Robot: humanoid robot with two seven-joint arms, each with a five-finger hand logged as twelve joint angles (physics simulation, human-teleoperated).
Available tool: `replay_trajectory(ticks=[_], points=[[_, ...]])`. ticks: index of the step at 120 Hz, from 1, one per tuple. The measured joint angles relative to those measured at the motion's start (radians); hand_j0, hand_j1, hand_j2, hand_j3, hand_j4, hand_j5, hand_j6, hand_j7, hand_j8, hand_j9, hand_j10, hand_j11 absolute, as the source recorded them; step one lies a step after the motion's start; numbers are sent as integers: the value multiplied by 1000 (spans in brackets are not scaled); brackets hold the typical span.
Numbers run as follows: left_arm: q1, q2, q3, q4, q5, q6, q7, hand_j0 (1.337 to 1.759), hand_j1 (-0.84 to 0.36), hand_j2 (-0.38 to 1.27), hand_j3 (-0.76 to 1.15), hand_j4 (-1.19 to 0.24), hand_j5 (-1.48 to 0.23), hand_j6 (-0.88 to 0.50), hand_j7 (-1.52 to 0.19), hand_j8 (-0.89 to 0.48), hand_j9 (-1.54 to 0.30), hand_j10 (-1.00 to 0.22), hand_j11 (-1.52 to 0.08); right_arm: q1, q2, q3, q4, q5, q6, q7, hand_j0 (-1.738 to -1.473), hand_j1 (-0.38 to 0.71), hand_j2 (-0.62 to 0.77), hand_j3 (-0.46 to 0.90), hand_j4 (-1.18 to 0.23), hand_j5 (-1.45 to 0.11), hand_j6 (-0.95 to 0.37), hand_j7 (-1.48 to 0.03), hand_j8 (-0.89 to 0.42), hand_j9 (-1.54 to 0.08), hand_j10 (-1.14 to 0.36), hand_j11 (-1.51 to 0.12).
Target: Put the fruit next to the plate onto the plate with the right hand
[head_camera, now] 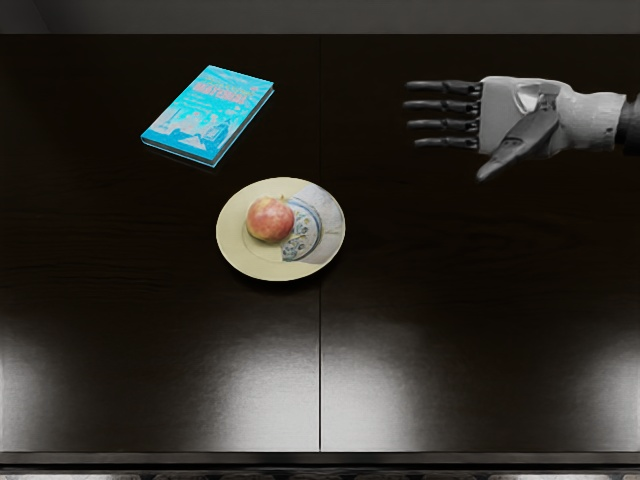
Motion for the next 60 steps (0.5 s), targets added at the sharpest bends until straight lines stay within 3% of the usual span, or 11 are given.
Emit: replay_trajectory(ticks=[60], points=[[0,0,0,0,0,0,0,1658,69,47,0,-233,-303,-233,-303,-233,-303,-233,-303,-38,-114,6,15,131,1,7,-1658,-304,-7,0,-36,-49,-35,-50,-35,-49,-36,-49]])
